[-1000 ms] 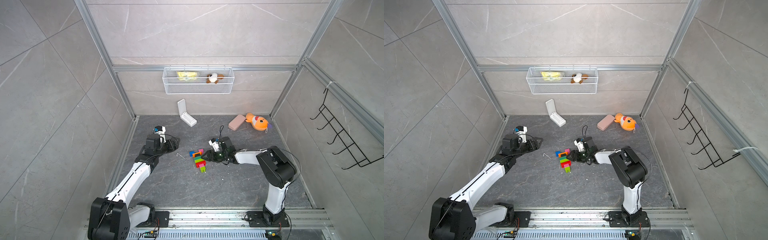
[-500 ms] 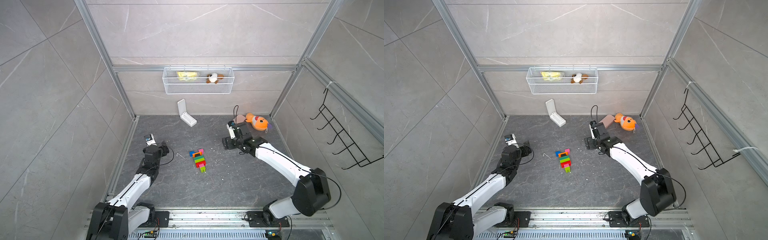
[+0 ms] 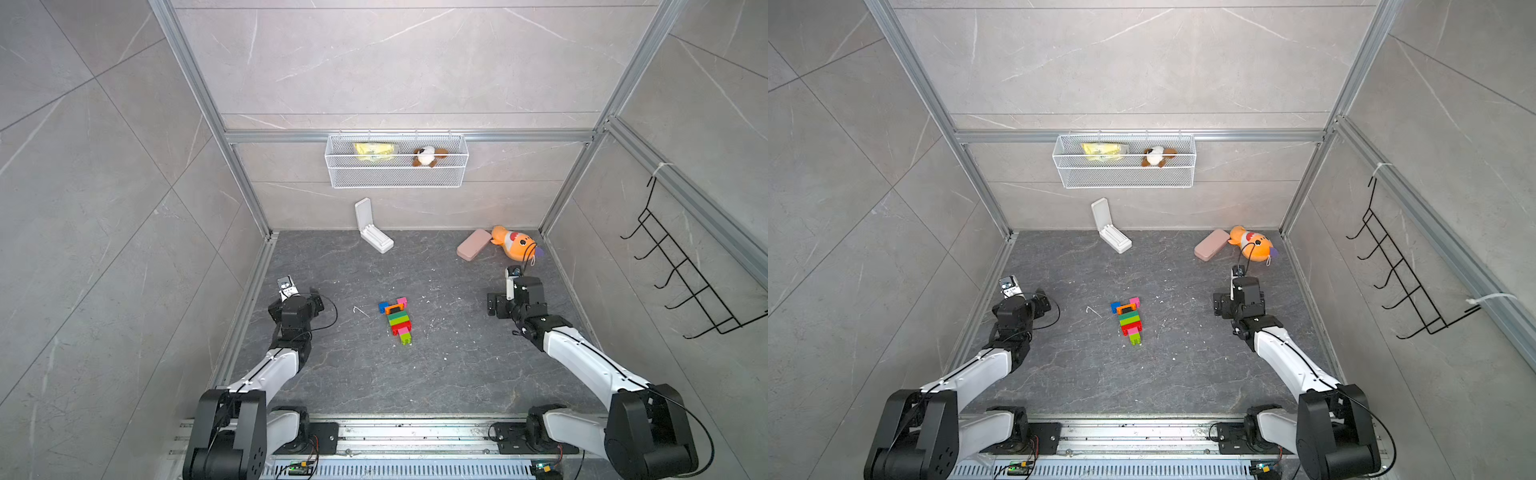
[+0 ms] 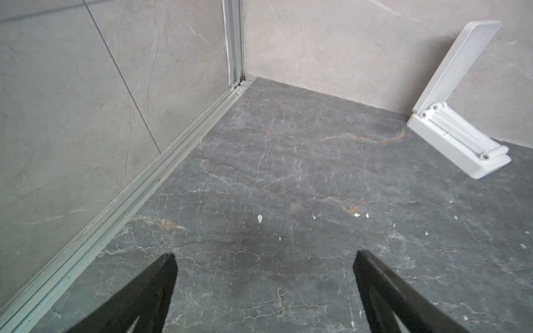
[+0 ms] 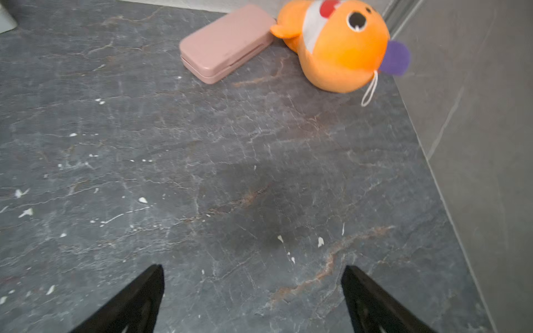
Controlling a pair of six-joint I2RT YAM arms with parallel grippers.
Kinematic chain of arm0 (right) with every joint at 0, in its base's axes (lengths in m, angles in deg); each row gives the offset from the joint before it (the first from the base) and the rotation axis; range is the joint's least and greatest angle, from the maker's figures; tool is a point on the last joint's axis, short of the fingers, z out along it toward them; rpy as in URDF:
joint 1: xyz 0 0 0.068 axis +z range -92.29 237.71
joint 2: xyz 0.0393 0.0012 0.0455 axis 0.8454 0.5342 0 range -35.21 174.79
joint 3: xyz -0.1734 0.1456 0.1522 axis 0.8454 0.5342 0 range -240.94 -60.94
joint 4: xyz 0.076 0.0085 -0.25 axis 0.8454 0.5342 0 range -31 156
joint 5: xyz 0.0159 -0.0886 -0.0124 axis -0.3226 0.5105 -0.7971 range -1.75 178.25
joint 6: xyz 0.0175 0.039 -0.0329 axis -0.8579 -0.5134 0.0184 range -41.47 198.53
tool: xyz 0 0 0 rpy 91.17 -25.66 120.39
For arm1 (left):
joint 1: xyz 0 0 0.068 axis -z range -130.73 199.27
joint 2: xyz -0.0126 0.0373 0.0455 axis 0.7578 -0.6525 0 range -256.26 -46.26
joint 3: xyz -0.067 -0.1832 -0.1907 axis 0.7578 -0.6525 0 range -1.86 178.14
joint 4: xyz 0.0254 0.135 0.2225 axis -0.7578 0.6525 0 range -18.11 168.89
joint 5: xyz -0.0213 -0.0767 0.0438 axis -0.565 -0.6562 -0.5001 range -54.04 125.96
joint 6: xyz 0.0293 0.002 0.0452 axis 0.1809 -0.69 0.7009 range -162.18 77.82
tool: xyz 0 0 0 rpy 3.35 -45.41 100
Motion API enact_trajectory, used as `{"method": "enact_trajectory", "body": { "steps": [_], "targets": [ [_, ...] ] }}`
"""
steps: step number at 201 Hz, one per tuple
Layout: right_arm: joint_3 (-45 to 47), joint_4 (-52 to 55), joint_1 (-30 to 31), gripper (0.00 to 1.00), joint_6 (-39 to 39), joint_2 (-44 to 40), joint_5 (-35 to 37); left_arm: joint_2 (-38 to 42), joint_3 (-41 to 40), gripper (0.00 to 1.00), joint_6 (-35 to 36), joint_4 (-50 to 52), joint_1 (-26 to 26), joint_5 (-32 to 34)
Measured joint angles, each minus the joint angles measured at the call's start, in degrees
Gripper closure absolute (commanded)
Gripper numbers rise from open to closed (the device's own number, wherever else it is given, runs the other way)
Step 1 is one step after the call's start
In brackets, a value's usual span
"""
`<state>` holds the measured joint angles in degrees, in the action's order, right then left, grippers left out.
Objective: Assemble a carrot with lego
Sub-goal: Reset both arms
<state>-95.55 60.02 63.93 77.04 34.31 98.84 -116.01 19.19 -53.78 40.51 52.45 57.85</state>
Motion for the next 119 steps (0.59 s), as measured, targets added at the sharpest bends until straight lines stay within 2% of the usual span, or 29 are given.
{"method": "enact_trajectory", "body": {
  "steps": [29, 49, 73, 87, 105, 119],
  "targets": [
    [7.2, -8.9, -3.4, 0.01, -0.8, 0.0, -2.2, -5.4, -4.4, 0.01, -0.2, -7.9, -3.3, -4.2],
    [10.5, -15.9, -3.5, 0.01, -0.4, -0.2, -3.0, -8.9, -3.7, 0.01, -0.1, -8.7, -4.2, -6.1],
    [17.4, -30.3, -3.5, 0.0, 0.2, -0.1, -3.0, -10.5, -2.0, 0.01, 0.4, -10.3, -4.3, -7.5],
    [21.5, -41.7, -3.6, 0.0, 0.9, 4.9, -3.2, -10.4, -2.0, 0.01, 0.9, -12.0, -4.3, -7.5],
    [25.0, -57.2, -3.6, 0.0, 1.7, 16.4, -3.6, -10.4, -2.7, 0.01, 1.8, -15.1, -4.5, -7.5],
    [26.3, -62.0, -3.6, 0.0, 2.1, 20.2, -3.6, -11.0, -4.5, 0.01, 2.2, -20.0, -5.0, -7.6]
  ]
}}
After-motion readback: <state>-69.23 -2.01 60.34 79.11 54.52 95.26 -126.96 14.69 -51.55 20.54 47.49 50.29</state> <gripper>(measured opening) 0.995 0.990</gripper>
